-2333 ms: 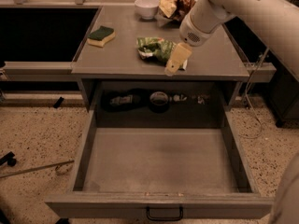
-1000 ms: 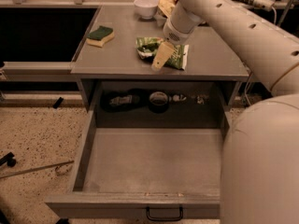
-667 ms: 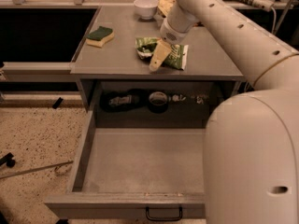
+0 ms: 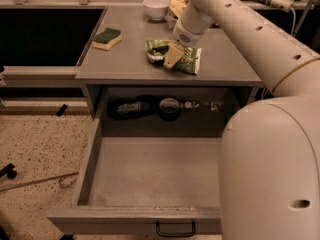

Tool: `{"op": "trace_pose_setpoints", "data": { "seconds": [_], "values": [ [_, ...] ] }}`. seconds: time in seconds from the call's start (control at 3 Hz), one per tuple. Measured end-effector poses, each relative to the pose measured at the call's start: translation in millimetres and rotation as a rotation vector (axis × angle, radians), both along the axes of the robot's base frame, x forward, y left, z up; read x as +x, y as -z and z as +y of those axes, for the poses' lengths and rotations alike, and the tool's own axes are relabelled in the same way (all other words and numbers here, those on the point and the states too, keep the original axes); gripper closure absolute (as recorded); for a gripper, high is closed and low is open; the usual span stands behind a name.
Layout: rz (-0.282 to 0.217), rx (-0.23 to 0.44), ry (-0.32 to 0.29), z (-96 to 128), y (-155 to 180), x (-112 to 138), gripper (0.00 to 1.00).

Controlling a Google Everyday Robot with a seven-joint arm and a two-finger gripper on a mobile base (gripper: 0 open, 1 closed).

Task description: Place green jalapeno chip bag into top drawer

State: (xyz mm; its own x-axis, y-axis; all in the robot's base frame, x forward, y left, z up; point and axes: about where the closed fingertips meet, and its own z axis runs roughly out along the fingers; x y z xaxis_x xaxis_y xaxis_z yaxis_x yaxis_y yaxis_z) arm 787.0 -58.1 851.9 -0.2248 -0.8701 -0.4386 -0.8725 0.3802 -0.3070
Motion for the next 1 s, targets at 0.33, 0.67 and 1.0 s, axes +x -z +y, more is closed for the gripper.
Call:
{"op": "trace_pose_setpoints", "data": {
  "seconds": [0.33, 0.67, 1.0],
  "values": [
    [-0.004, -0.016, -0.006, 0, -10, -20, 0.65],
    [-0.038, -0.003, -0.038, -6, -41, -76, 0.88],
    [-0.035, 0.043, -0.082, -7, -46, -142, 1.00]
  ]
}}
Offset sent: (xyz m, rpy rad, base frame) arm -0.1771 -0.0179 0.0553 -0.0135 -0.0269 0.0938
